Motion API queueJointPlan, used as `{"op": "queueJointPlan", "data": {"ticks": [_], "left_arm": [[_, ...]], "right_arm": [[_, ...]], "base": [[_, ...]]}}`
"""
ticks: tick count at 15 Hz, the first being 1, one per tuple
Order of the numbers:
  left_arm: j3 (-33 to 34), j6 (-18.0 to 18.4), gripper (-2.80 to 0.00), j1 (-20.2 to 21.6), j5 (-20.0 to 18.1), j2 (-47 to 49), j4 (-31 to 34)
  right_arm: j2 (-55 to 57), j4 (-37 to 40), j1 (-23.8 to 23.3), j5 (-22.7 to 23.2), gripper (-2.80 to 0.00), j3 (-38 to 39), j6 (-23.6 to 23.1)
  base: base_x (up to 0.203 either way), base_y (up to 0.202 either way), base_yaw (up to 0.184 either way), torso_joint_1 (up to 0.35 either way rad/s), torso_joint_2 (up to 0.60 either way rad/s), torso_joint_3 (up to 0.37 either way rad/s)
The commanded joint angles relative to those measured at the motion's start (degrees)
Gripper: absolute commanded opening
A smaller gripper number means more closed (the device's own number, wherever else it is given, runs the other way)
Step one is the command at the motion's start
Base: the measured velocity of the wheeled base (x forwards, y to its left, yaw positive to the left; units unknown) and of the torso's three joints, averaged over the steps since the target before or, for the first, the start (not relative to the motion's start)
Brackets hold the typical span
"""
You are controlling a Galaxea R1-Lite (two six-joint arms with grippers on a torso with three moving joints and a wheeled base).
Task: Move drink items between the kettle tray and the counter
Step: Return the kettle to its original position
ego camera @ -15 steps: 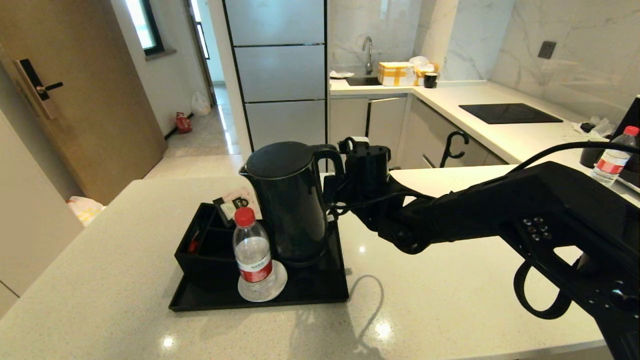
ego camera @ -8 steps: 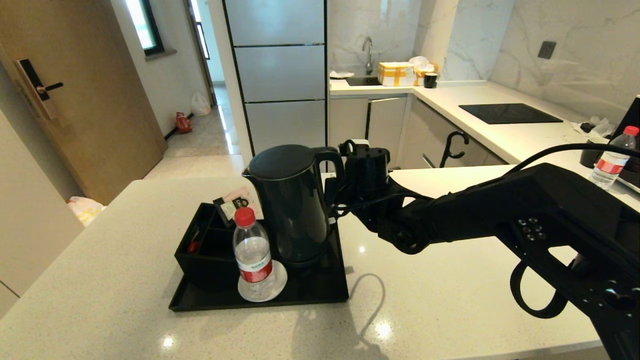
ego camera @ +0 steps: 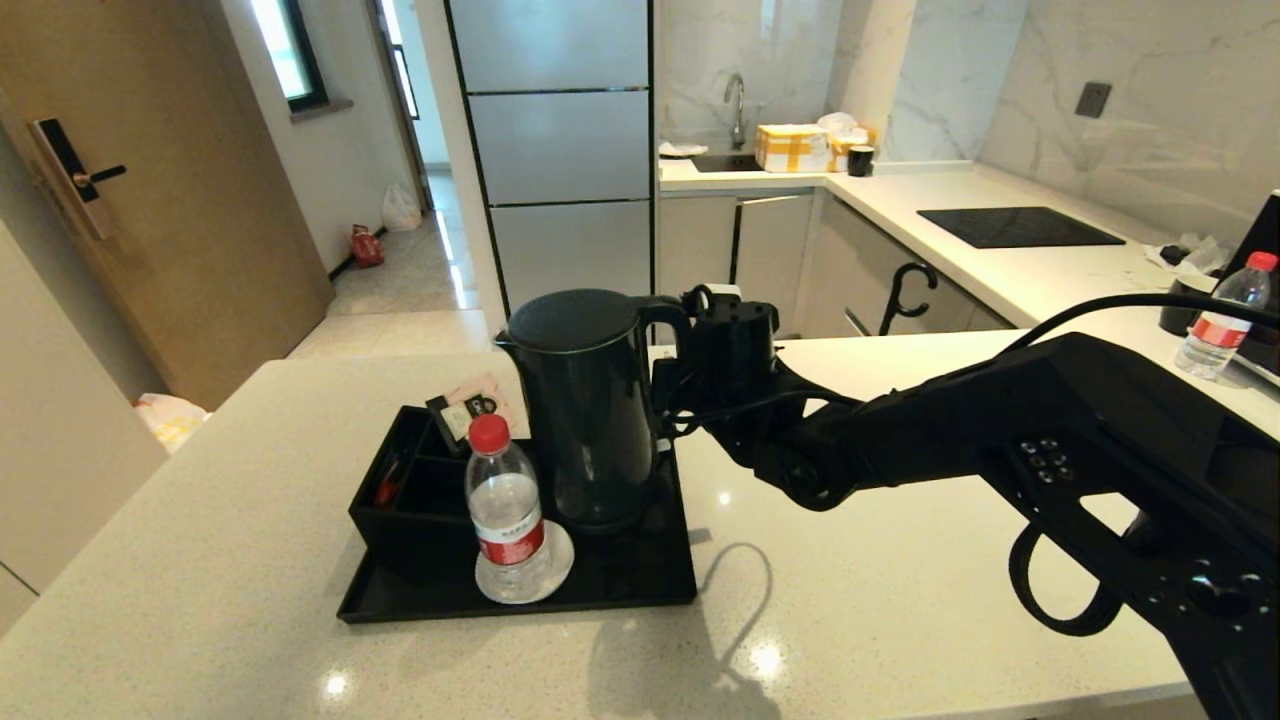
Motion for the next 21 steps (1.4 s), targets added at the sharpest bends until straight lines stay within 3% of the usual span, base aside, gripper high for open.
{"op": "queueJointPlan", "data": {"ticks": [1,9,17,21], "left_arm": [[0.0,0.0,-2.80,0.0,0.0,0.0,0.0],[-0.1,0.0,-2.80,0.0,0.0,0.0,0.0],[0.0,0.0,-2.80,0.0,0.0,0.0,0.0],[0.0,0.0,-2.80,0.0,0.0,0.0,0.0]], "right_arm": [[0.0,0.0,-0.3,-0.5,0.00,0.1,0.3],[-3.7,-0.5,-0.3,0.0,0.00,4.9,1.0],[-16.0,-0.8,1.2,8.4,0.00,20.4,4.5],[-18.8,-0.8,1.9,9.2,0.00,23.6,5.7]], "base": [[0.000,0.000,0.000,0.000,0.00,0.000],[0.000,0.000,0.000,0.000,0.00,0.000],[0.000,0.000,0.000,0.000,0.00,0.000],[0.000,0.000,0.000,0.000,0.00,0.000]]}}
